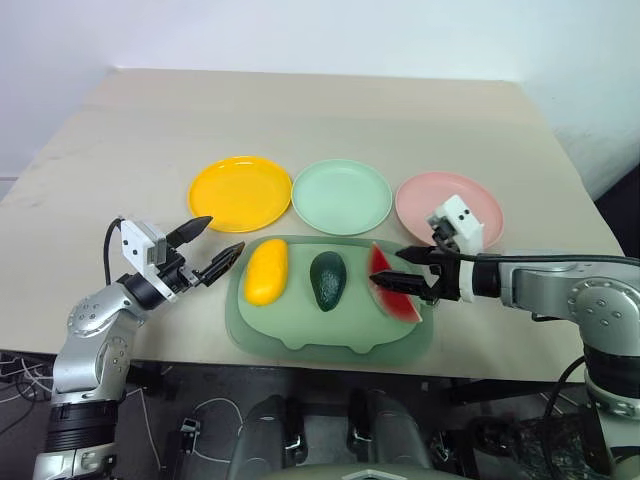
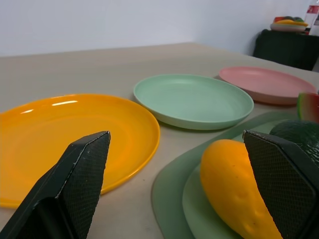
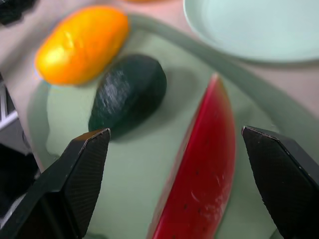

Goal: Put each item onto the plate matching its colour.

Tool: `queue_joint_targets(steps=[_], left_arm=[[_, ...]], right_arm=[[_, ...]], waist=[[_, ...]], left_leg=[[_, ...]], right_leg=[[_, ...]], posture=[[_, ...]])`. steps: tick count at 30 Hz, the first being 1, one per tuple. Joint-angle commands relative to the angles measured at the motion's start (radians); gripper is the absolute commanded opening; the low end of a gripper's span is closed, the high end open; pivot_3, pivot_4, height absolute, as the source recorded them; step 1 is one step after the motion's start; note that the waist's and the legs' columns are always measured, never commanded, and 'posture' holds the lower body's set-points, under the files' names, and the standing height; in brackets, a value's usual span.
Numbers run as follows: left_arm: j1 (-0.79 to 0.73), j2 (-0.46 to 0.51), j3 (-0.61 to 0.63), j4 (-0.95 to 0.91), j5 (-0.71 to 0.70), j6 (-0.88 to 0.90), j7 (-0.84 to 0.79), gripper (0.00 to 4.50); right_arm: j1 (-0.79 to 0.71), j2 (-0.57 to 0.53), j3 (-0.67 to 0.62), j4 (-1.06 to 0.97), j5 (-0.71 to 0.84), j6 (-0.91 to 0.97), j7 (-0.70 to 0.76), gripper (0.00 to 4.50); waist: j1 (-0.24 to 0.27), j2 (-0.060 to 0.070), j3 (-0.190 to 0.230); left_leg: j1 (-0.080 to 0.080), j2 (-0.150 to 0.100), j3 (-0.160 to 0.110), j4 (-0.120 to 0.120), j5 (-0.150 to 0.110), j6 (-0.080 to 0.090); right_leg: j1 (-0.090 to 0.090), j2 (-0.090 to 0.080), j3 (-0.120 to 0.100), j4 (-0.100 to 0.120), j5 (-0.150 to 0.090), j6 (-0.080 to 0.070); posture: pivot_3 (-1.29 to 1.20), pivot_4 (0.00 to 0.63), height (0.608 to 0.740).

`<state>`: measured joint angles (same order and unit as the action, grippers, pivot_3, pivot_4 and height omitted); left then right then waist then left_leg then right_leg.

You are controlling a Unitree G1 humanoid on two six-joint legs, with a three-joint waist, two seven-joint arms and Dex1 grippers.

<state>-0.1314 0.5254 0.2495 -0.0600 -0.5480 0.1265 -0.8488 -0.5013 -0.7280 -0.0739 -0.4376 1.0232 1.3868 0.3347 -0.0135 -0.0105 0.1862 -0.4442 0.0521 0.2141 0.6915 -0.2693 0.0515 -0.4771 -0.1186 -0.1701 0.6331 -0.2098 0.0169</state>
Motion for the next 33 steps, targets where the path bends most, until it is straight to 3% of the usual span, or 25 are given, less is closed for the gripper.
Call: queue_joint_targets(steps=[1, 14, 17, 22, 26, 33], left_arm=[[-0.005, 0.011, 0.018, -0.025, 0.002, -0.016, -0.002, 4.47], [-0.009, 0.015, 0.023, -0.04, -0.01, -0.005, 0.011, 4.47], [-0.011, 0.018, 0.018, -0.039, -0.011, -0.004, 0.006, 4.5], [-0.008, 0.019, 0.019, -0.036, -0.009, -0.008, 0.0, 4.5], [-0.009, 0.018, 0.017, -0.031, -0.007, -0.009, -0.002, 4.5], [0.0, 0.017, 0.02, -0.025, -0.006, -0.013, -0.004, 4.5]], right_arm=[[-0.052, 0.016, 0.038, 0.02, -0.029, 0.054, -0.019, 4.5], [-0.116, -0.009, 0.231, 0.078, -0.202, 0.063, 0.058, 4.5], [-0.114, -0.02, 0.279, 0.082, -0.258, 0.042, 0.071, 3.84], [-0.114, -0.035, 0.302, 0.064, -0.306, 0.009, 0.112, 2.23], [-0.114, -0.064, 0.304, 0.03, -0.318, -0.015, 0.165, 2.17], [-0.188, -0.095, 0.165, -0.006, -0.276, -0.09, 0.284, 2.17]], waist=[[-0.001, 0.0, 0.0], [-0.001, 0.0, 0.0], [-0.001, 0.0, 0.0], [-0.001, 0.0, 0.0], [0.0, 0.0, 0.0], [0.0, 0.0, 0.0]], left_leg=[[0.0, 0.0, 0.0, 0.0, 0.0, 0.0], [0.0, 0.0, 0.001, 0.0, 0.0, 0.0], [0.0, 0.0, 0.001, 0.0, 0.0, 0.0], [0.0, 0.0, 0.001, 0.0, 0.0, 0.0], [0.0, 0.0, 0.001, -0.001, 0.0, 0.0], [-0.001, 0.0, 0.001, -0.002, 0.0, 0.0]], right_leg=[[0.0, 0.0, 0.0, 0.0, 0.0, 0.0], [-0.001, 0.0, 0.0, 0.0, 0.001, 0.002], [-0.001, 0.0, 0.0, 0.0, 0.001, 0.002], [-0.001, 0.0, 0.0, 0.0, 0.001, 0.001], [-0.001, 0.0, 0.0, 0.0, 0.001, 0.001], [-0.002, 0.0, 0.0, -0.001, 0.001, 0.002]], posture=[[0.0, 0.15, 0.696], [0.0, 0.15, 0.696], [0.0, 0.15, 0.696], [0.0, 0.15, 0.696], [0.0, 0.15, 0.696], [0.0, 0.15, 0.696]])
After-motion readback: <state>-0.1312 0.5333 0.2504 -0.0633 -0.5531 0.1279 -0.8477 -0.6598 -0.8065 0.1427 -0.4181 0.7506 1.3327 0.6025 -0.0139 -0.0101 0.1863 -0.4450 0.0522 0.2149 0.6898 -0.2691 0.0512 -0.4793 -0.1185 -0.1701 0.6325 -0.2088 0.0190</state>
